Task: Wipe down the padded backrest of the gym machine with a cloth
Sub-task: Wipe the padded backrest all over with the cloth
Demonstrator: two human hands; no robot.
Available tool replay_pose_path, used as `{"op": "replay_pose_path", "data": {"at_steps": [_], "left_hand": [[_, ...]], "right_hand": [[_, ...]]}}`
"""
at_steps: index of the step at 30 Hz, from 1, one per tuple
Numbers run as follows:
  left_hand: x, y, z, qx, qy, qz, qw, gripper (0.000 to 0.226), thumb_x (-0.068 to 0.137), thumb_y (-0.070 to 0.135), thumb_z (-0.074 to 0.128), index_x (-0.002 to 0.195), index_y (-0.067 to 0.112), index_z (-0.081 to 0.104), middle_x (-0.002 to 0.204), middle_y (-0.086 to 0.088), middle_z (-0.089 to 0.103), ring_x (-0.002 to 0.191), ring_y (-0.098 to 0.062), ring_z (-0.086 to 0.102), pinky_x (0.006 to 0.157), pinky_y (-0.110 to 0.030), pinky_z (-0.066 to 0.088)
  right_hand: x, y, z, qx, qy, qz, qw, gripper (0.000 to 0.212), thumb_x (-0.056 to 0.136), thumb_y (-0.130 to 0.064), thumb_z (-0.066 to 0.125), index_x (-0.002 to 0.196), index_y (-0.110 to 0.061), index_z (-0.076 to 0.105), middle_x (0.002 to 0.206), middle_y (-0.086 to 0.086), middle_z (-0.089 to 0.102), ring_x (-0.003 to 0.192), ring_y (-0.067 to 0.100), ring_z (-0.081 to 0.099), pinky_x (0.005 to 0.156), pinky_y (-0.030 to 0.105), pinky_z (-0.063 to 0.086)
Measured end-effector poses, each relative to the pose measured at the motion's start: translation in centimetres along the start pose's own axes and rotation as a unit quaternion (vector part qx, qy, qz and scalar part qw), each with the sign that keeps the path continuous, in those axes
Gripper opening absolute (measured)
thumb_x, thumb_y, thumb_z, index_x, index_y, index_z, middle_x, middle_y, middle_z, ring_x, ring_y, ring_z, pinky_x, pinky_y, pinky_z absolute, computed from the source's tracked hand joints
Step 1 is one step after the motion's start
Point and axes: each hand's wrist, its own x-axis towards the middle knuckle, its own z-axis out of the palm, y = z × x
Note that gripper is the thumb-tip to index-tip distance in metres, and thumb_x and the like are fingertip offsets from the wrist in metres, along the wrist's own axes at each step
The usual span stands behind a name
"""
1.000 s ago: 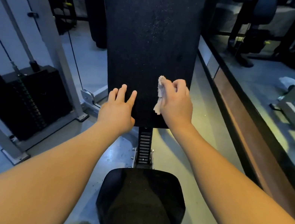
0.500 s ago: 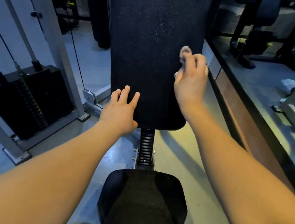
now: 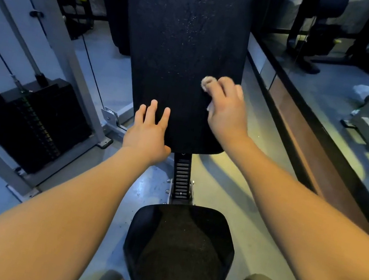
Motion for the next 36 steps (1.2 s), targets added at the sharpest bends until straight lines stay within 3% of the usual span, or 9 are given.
{"op": "replay_pose_path", "data": {"at_steps": [6,12,18,22,25,28,30,34,36], "left_hand": [[-0.2,0.7,0.8,0.015,0.011,-0.019,1.000,0.103,0.090,0.048,0.064,0.161,0.025,-0.008,0.166,-0.007,-0.023,0.153,-0.034,-0.016,0.118,-0.050,0.030],[0.2,2.0,1.3,0.001,0.010,-0.033,0.999,0.106,0.090,0.050,0.063,0.160,0.019,-0.010,0.164,-0.012,-0.027,0.151,-0.040,-0.021,0.114,-0.052,0.036],[0.4,2.4,1.8,-0.007,0.006,-0.038,0.999,0.111,0.088,0.050,0.066,0.160,0.016,-0.011,0.163,-0.012,-0.028,0.150,-0.042,-0.024,0.112,-0.054,0.039],[0.5,2.5,1.8,-0.006,0.008,-0.033,0.999,0.114,0.087,0.050,0.068,0.159,0.013,-0.011,0.163,-0.015,-0.028,0.149,-0.044,-0.024,0.114,-0.054,0.035],[0.5,2.6,1.9,-0.006,0.006,-0.030,0.999,0.116,0.086,0.050,0.069,0.159,0.011,-0.012,0.162,-0.016,-0.029,0.149,-0.045,-0.024,0.114,-0.054,0.034],[0.5,2.4,1.9,-0.003,0.002,-0.025,1.000,0.116,0.086,0.051,0.068,0.159,0.011,-0.012,0.162,-0.016,-0.029,0.148,-0.046,-0.025,0.114,-0.054,0.037],[0.6,2.3,2.0,0.001,0.002,-0.022,1.000,0.117,0.086,0.052,0.068,0.159,0.011,-0.012,0.162,-0.017,-0.029,0.148,-0.046,-0.024,0.111,-0.054,0.040],[0.6,2.7,2.3,0.002,0.003,-0.033,0.999,0.123,0.082,0.057,0.070,0.158,0.008,-0.014,0.161,-0.018,-0.030,0.147,-0.048,-0.025,0.111,-0.054,0.041],[0.8,2.8,2.1,-0.001,0.000,-0.030,1.000,0.124,0.082,0.059,0.069,0.158,0.008,-0.014,0.161,-0.018,-0.030,0.147,-0.048,-0.026,0.112,-0.055,0.038]], "right_hand": [[-11.9,-0.7,2.6,0.016,-0.186,-0.092,0.978,0.053,0.076,0.013,0.065,0.121,-0.016,0.064,0.114,0.006,0.055,0.092,0.027,0.047,0.053,0.040,0.051],[-5.9,2.8,-0.3,0.033,-0.017,0.073,0.997,0.045,0.086,0.012,0.060,0.117,-0.020,0.068,0.114,0.006,0.054,0.097,0.029,0.047,0.073,0.033,0.047],[-13.7,3.2,1.1,0.025,-0.155,-0.034,0.987,0.055,0.070,0.020,0.065,0.111,-0.018,0.063,0.117,0.007,0.053,0.101,0.030,0.047,0.062,0.038,0.053],[-9.5,4.2,-0.4,0.091,0.018,0.150,0.984,0.030,0.090,0.005,0.058,0.114,-0.012,0.061,0.114,0.009,0.050,0.100,0.029,0.051,0.081,0.031,0.048],[-5.2,4.4,-0.1,0.150,0.037,0.261,0.953,0.023,0.099,-0.001,0.048,0.116,-0.014,0.057,0.116,0.005,0.049,0.095,0.022,0.054,0.080,0.021,0.042],[-7.4,3.4,1.6,0.231,-0.002,0.395,0.889,0.035,0.094,0.004,0.042,0.106,-0.027,0.053,0.111,0.006,0.055,0.087,0.023,0.059,0.072,0.032,0.054],[-10.6,2.6,2.6,0.270,-0.008,0.448,0.852,0.032,0.093,0.005,0.040,0.102,-0.024,0.049,0.104,0.011,0.060,0.081,0.022,0.060,0.068,0.023,0.050],[-13.6,0.7,3.5,0.357,-0.128,0.508,0.773,0.017,0.099,-0.002,0.042,0.109,-0.016,0.048,0.095,0.003,0.062,0.076,0.020,0.059,0.058,0.026,0.050],[-13.3,0.6,4.1,0.378,-0.062,0.584,0.715,0.014,0.101,-0.008,0.047,0.109,-0.018,0.052,0.101,0.003,0.062,0.082,0.018,0.060,0.056,0.024,0.044]]}}
